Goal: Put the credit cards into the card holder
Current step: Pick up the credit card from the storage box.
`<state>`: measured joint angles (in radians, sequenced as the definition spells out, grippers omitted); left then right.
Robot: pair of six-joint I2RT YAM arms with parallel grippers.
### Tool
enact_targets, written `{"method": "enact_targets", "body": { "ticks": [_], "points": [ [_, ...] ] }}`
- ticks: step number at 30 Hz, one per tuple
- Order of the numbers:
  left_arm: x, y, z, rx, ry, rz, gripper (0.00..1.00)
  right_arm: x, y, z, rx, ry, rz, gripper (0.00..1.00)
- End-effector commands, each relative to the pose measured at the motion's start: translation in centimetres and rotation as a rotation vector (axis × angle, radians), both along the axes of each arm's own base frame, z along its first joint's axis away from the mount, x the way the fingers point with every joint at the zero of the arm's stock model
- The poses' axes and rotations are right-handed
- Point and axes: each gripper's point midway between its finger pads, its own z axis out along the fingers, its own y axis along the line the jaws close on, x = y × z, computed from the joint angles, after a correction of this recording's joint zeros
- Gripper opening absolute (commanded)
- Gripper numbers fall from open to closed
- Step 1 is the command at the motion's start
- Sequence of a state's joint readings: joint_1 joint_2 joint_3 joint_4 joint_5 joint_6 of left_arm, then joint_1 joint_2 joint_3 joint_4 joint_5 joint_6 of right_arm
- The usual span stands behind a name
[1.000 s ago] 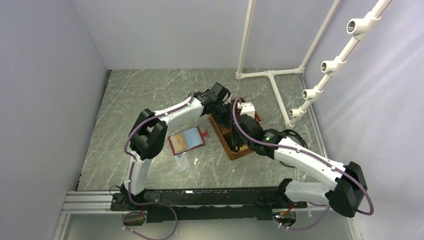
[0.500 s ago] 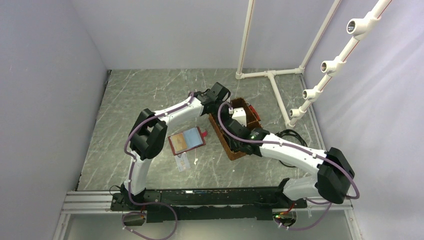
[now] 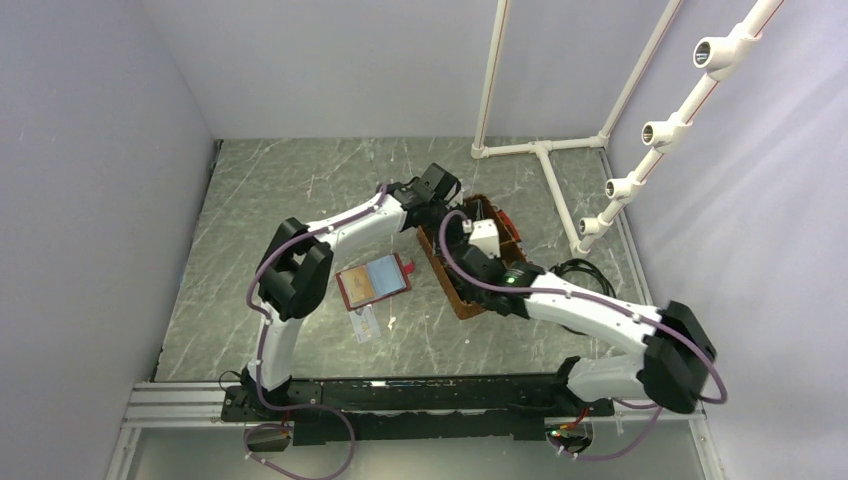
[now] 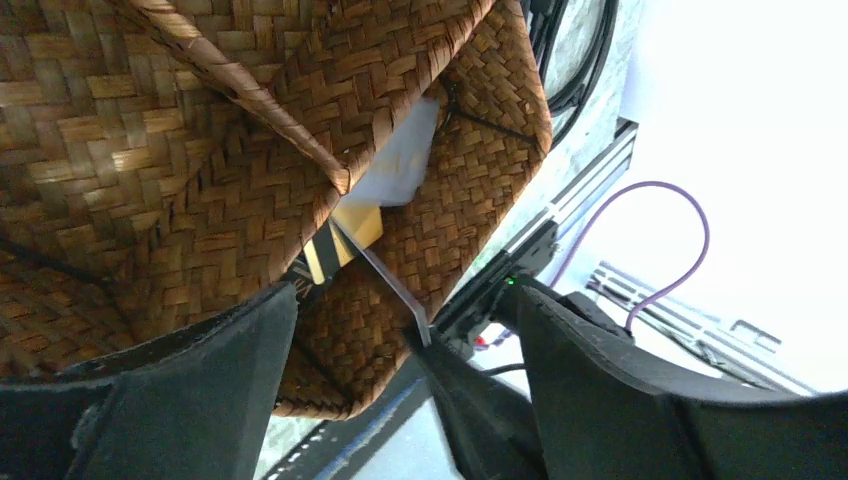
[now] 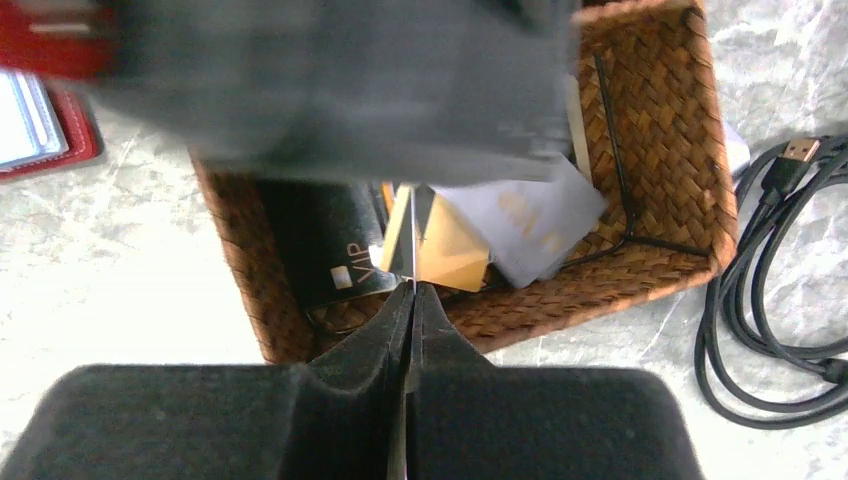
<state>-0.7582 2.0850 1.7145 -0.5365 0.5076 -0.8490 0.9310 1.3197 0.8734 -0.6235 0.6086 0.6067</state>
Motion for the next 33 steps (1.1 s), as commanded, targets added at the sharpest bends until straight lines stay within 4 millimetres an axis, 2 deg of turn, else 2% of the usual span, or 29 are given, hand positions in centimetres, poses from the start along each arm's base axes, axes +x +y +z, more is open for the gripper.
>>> {"method": "enact_targets", "body": {
  "ticks": [1, 3, 6, 9, 12, 14, 15, 19, 22, 24, 26, 31, 33],
  "points": [
    [0.8, 1.3, 3.7, -0.064, -0.131, -0.021, 0.91, 0.5, 0.2, 1.8, 0.233, -0.024, 0.062, 0.0],
    [1.1, 2.4, 5.1, -0.111, -0.141, -0.017, 0.99, 0.9, -0.1, 2.7, 0.353, -0.03, 0.074, 0.0],
    [0.9, 3.6, 8.3, -0.233, -0.213, -0.038, 0.99, 0.6, 1.3, 5.9, 0.515, -0.087, 0.177, 0.0],
    [0.1, 5.0, 10.9, -0.343, -0.273, -0.048, 0.99, 0.5, 2.3, 9.1, 0.602, -0.148, 0.252, 0.0],
    [-1.0, 5.6, 12.2, -0.411, -0.261, -0.099, 0.95, -0.2, 4.3, 11.7, 0.712, -0.155, 0.378, 0.0],
    [-1.8, 6.7, 12.2, -0.439, -0.278, -0.103, 0.92, -0.8, 5.6, 13.7, 0.803, -0.181, 0.455, 0.0],
    [-2.7, 7.8, 13.5, -0.488, -0.323, -0.107, 0.92, -1.0, 6.3, 14.8, 0.85, -0.192, 0.494, 0.0],
    [-6.0, 12.4, 15.8, -0.64, -0.435, -0.098, 0.99, -1.5, 9.3, 18.6, 1.036, -0.188, 0.639, 0.0],
    [-7.9, 15.5, 15.9, -0.608, -0.473, -0.043, 0.99, -1.9, 11.2, 20.7, 1.161, -0.176, 0.729, 0.0],
    [-8.6, 16.7, 16.0, -0.576, -0.509, 0.002, 0.99, -1.8, 12.4, 21.4, 1.227, -0.16, 0.775, 0.0],
    [-9.1, 17.2, 16.6, -0.601, -0.537, 0.016, 0.9, -2.2, 13.4, 21.7, 1.27, -0.121, 0.814, 0.0],
    [-8.7, 18.4, 16.3, -0.624, -0.503, 0.087, 0.55, -2.7, 14.8, 21.9, 1.34, -0.085, 0.857, 0.0],
    [-8.4, 18.9, 15.8, -0.61, -0.485, 0.115, 0.51, -2.6, 15.0, 21.8, 1.354, -0.077, 0.86, 0.0]
  ]
}}
